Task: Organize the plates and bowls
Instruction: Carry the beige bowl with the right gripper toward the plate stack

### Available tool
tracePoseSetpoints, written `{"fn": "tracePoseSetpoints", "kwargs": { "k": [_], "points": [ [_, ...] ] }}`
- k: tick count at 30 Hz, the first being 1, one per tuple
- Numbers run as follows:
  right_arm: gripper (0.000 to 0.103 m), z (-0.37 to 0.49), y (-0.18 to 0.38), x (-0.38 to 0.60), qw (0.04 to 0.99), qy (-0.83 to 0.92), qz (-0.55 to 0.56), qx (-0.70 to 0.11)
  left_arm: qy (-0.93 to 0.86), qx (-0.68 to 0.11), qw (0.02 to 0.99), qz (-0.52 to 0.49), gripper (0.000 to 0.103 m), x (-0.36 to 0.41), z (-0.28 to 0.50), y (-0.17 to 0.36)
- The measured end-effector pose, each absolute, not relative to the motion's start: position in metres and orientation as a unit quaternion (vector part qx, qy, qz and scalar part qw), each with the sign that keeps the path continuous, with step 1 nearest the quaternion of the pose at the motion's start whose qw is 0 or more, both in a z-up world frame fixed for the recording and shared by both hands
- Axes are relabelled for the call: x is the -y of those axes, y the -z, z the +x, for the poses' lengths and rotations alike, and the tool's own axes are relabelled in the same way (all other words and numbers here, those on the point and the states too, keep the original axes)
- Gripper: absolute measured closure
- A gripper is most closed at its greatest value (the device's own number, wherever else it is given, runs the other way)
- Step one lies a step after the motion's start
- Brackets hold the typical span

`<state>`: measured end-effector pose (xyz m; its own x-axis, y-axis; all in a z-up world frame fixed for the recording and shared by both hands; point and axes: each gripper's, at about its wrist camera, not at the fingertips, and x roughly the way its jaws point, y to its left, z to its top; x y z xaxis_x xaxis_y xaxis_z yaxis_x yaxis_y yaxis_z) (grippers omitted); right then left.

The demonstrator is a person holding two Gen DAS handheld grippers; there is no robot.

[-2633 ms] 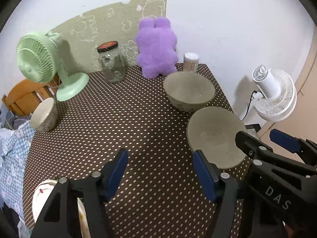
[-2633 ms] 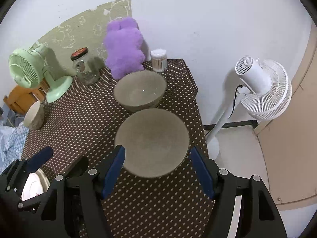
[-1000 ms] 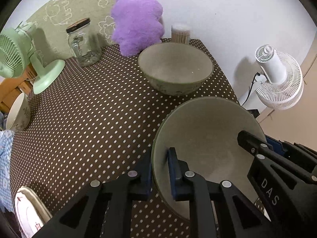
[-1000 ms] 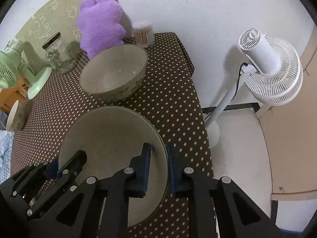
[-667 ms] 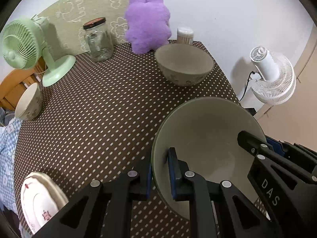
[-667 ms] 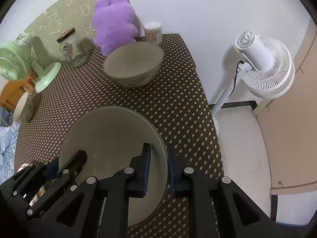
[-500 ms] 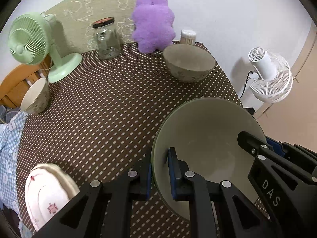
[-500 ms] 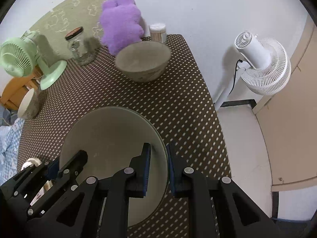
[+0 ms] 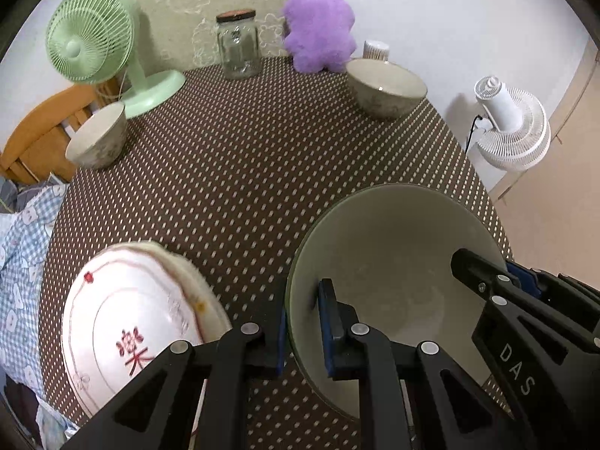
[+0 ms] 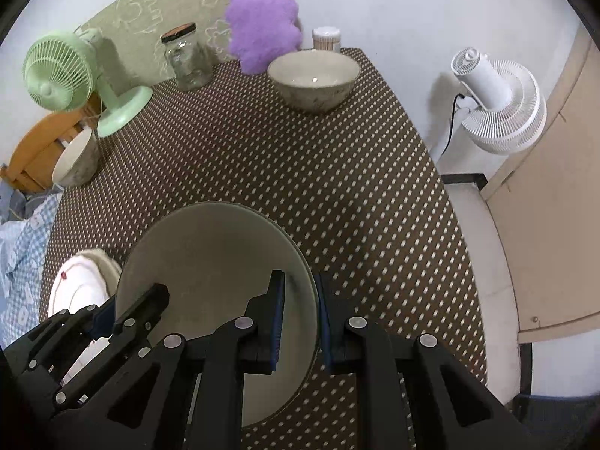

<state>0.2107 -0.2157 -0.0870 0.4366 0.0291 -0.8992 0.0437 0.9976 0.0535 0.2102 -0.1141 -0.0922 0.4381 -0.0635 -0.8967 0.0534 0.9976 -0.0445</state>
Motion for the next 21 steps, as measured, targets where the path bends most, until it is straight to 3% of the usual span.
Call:
{"fn": "tracePoseSetpoints", "kwargs": {
  "k": [21],
  "points": [
    [0.083, 0.177, 0.122, 0.192, 0.827, 0.029, 0.035, -0.561, 0.053, -0.555, 0.830, -0.001, 0.091, 0.093, 0.181, 0.122]
  ]
}}
